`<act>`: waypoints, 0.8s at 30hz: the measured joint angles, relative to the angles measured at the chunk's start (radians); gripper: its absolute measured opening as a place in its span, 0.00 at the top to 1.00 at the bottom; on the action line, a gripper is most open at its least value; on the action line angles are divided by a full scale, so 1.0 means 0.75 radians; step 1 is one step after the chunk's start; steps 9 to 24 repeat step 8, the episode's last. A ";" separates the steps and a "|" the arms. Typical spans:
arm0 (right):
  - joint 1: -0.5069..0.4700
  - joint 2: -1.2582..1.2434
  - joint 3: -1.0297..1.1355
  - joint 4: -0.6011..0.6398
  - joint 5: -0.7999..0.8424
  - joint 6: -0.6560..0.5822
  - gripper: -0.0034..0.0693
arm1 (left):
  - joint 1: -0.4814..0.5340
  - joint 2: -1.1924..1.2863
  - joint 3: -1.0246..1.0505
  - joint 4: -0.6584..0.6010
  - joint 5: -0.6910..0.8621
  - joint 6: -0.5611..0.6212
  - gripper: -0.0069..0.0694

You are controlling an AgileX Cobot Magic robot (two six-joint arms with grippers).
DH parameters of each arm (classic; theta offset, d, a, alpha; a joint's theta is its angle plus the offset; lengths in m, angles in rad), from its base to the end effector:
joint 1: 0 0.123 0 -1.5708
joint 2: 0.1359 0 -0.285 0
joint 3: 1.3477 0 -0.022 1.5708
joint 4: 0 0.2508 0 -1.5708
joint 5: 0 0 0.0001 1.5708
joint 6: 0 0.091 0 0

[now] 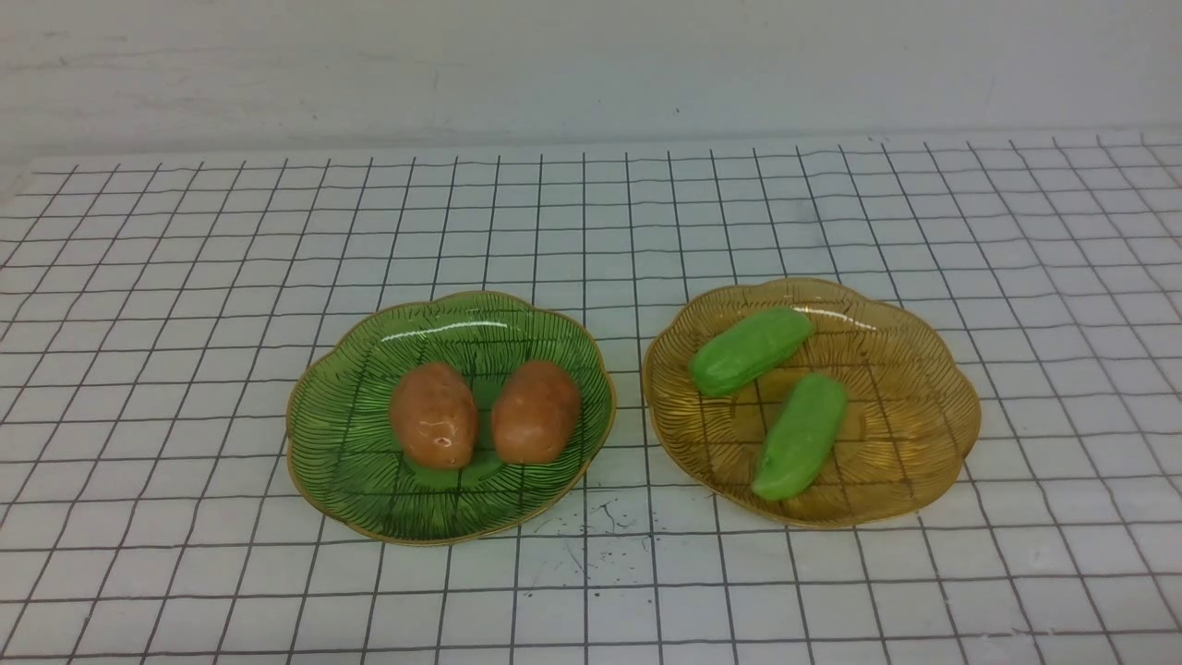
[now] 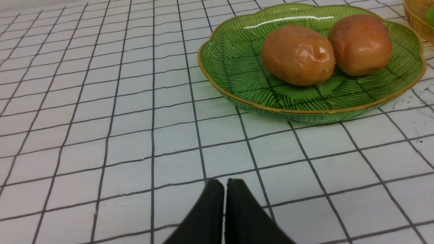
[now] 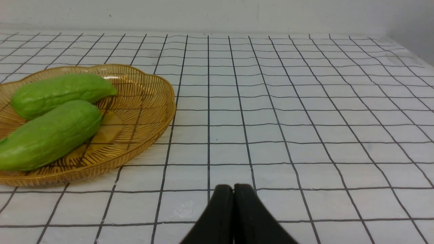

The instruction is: Put different types of vegetables on the plate.

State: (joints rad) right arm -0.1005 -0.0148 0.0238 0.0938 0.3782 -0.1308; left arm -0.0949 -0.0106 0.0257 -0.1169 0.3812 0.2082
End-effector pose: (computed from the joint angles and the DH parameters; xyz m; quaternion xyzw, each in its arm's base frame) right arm 0.0523 -0.0021 0.1721 0.0126 0.8042 -0.0289 0.5935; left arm 0.0518 -0.0089 0.1711 0.0911 0.8016 -0.0161 0.5907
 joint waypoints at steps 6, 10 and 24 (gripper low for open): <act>0.000 0.000 0.000 0.000 0.000 0.000 0.97 | -0.024 0.000 0.000 0.000 0.000 0.000 0.92; 0.000 0.000 0.000 0.000 0.000 0.000 0.97 | -0.024 0.000 0.000 0.000 0.000 0.000 0.92; 0.000 0.000 0.000 0.000 0.000 0.000 0.97 | -0.024 0.000 0.000 0.000 0.000 0.000 0.92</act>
